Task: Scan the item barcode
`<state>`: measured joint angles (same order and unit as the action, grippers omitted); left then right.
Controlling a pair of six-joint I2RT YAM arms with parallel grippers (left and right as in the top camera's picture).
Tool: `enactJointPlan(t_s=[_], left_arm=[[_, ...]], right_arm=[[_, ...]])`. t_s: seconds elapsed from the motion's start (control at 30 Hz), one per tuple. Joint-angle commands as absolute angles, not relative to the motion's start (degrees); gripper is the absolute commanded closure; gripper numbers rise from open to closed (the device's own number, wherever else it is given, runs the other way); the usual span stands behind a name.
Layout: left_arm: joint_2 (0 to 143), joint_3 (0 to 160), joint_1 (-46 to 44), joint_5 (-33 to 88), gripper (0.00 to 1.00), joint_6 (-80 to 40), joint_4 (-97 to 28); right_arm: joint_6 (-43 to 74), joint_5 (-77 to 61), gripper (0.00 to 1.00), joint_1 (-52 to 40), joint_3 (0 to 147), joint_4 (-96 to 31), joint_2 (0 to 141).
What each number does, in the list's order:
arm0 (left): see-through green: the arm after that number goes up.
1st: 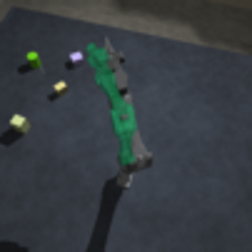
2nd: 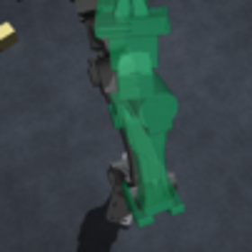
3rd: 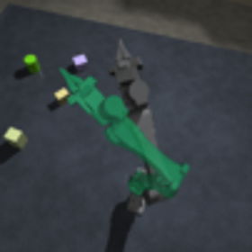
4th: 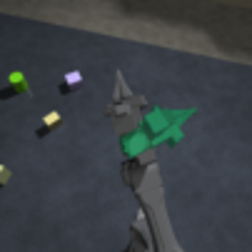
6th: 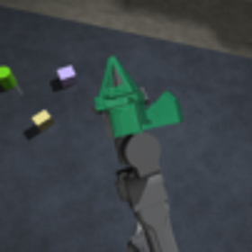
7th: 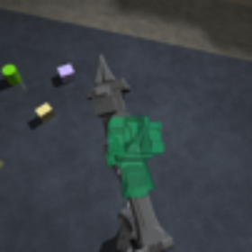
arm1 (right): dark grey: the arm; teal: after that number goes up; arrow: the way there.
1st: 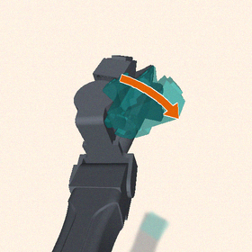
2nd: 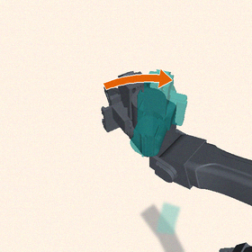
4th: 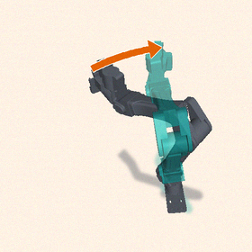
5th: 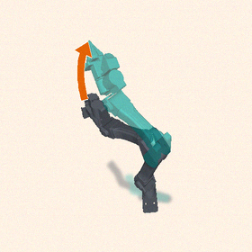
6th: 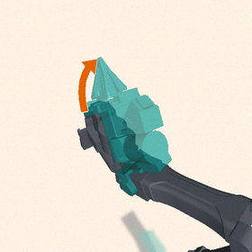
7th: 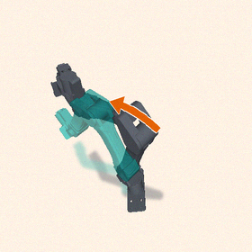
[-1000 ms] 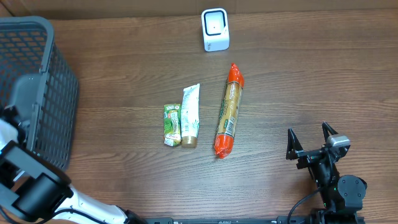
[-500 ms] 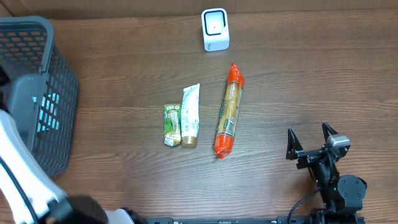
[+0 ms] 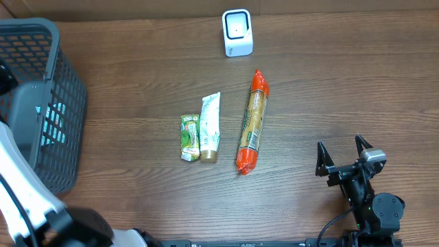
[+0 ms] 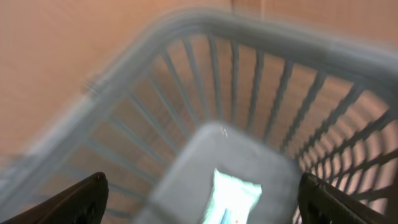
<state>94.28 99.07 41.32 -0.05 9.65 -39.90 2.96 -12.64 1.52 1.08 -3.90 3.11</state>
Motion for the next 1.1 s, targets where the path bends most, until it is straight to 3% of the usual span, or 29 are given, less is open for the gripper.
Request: enactJointPlan(t_s=[0.0, 0.73, 0.93, 0.97, 1.07], left_arm=[[100.0, 99.1, 43.3, 8.7, 0.1, 14.2, -41.4], [125.9, 99.1, 43.7, 4.4, 0.1, 23.9, -44.4], [129.3, 99.1, 43.7, 4.5, 0.15, 23.8, -45.0], [129.7, 99.1, 43.7, 4.5, 0.19, 23.8, -45.0], [129.9, 99.1, 43.7, 4.5, 0.7, 23.8, -45.6]], right_arm=[[2.8, -12.3, 0.0, 1.6, 0.5, -3.6, 2.6], [2.8, -12.2, 0.0, 1.6, 0.5, -3.6, 2.6], [2.8, -12.2, 0.0, 1.6, 0.5, -3.6, 2.6], [2.8, -12.3, 0.0, 1.6, 0.5, -3.6, 2.6], [2.8, -12.3, 0.0, 1.6, 0.5, -3.6, 2.6]])
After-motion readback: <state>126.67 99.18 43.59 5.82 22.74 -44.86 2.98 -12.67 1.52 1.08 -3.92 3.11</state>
